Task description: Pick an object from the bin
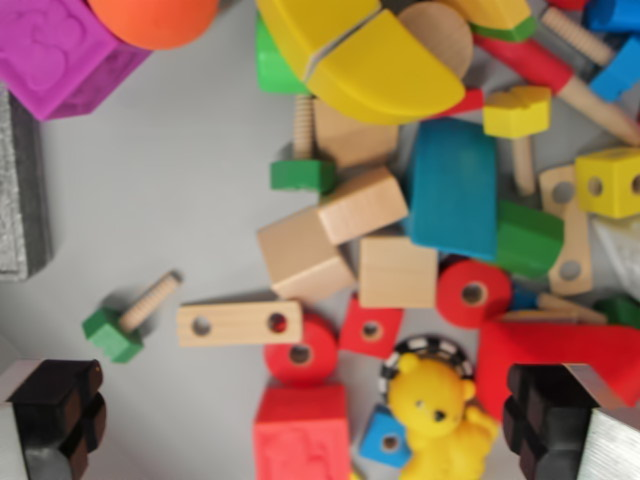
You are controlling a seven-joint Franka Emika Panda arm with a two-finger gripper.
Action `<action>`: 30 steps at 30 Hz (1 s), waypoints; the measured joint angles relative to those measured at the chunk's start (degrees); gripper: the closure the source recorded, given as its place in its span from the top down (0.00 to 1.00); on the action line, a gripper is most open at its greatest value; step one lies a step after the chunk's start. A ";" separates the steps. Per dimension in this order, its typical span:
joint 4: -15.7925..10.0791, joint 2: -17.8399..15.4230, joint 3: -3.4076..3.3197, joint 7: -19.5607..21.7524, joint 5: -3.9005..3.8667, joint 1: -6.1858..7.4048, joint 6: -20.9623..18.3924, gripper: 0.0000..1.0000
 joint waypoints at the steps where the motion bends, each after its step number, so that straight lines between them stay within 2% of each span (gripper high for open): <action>1: -0.27 0.21 0.00 1.15 0.00 0.22 0.46 1.00; 25: -4.90 6.57 -0.04 27.84 0.17 5.46 10.32 1.00; 30: -5.23 8.32 -0.03 30.52 0.24 6.17 12.36 1.00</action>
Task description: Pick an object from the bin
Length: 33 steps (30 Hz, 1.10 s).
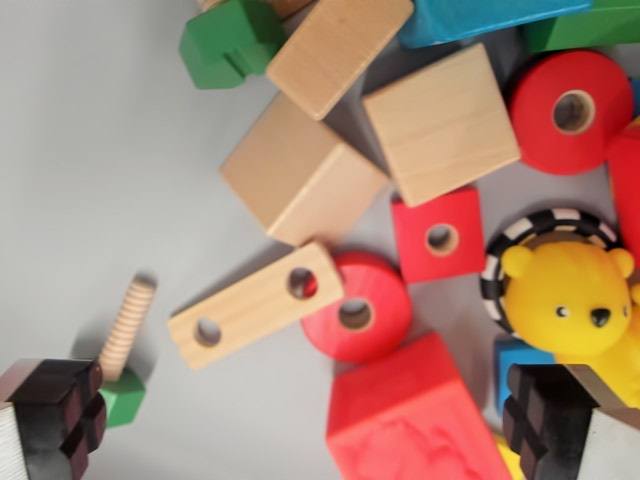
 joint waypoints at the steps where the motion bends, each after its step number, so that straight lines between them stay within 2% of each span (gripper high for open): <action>1: 0.00 0.55 -0.02 0.08 0.00 0.00 0.57 1.00; 11: 0.50 6.80 -0.18 0.24 0.00 0.00 6.13 1.00; 24: 2.10 13.58 -0.47 0.30 0.00 0.25 11.34 1.00; 33: 3.03 15.56 -0.58 0.32 0.00 0.39 12.98 1.00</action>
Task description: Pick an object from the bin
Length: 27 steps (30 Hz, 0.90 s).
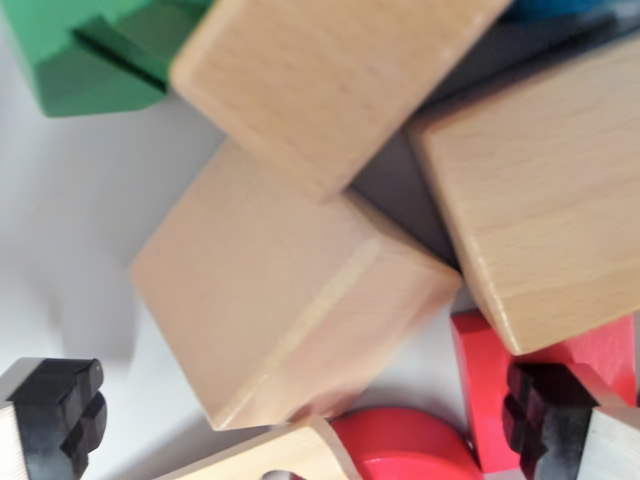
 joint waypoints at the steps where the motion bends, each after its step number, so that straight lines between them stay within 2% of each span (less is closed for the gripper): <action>1: 0.06 0.03 -0.01 0.00 0.00 0.01 0.05 1.00; 10: 0.33 0.22 -0.03 0.01 0.00 0.03 0.21 1.00; 11: 0.33 0.22 -0.03 0.01 0.00 0.03 0.21 0.00; 27: 0.33 0.22 -0.03 0.01 0.00 0.03 0.21 0.00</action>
